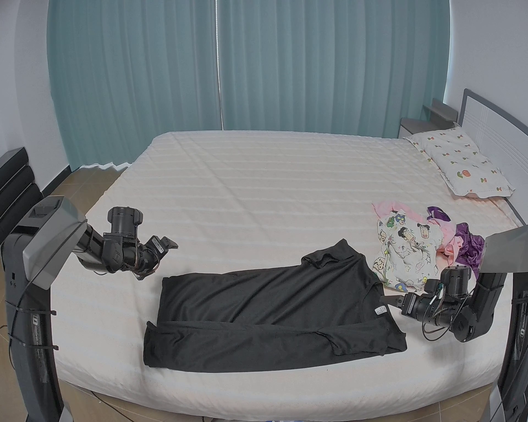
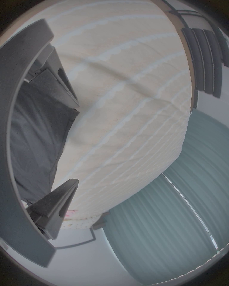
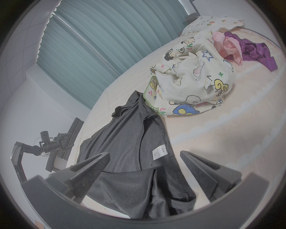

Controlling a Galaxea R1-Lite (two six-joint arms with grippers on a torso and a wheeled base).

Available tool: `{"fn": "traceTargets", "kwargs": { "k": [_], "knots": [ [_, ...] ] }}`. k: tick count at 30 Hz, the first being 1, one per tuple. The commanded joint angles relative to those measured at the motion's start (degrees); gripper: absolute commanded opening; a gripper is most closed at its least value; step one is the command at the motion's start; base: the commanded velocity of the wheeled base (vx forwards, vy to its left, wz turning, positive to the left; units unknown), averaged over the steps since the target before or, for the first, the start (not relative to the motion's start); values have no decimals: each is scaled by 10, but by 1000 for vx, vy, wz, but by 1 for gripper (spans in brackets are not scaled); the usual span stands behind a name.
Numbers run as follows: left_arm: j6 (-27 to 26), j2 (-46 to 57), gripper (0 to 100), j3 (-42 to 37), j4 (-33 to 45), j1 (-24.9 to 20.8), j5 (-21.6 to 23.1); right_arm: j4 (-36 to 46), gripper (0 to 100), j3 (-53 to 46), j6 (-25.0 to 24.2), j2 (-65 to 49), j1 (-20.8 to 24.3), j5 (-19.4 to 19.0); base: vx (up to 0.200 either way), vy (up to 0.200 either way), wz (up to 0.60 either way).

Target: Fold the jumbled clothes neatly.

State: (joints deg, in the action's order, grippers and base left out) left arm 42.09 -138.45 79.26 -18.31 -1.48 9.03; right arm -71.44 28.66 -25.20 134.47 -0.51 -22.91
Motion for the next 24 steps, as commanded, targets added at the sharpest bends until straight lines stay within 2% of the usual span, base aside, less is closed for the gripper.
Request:
{"fn": "traceTargets", "kwargs": {
  "k": [1,12,19,20,24],
  "knots": [
    [-25,-49,100,13,6,-1,-2,0,100,0,1,1,2,0,0,0,0],
    [-59,-69,100,19,-1,-1,2,0,100,3,1,1,2,1,0,0,0],
    [-60,-70,100,20,-1,-1,8,0,100,5,1,2,4,1,0,0,0],
    [-60,-70,0,23,-1,-1,9,0,100,5,1,2,9,0,0,0,0],
    [-54,-74,0,28,-1,2,6,0,100,8,-2,-3,15,1,0,0,0]
  ]
}}
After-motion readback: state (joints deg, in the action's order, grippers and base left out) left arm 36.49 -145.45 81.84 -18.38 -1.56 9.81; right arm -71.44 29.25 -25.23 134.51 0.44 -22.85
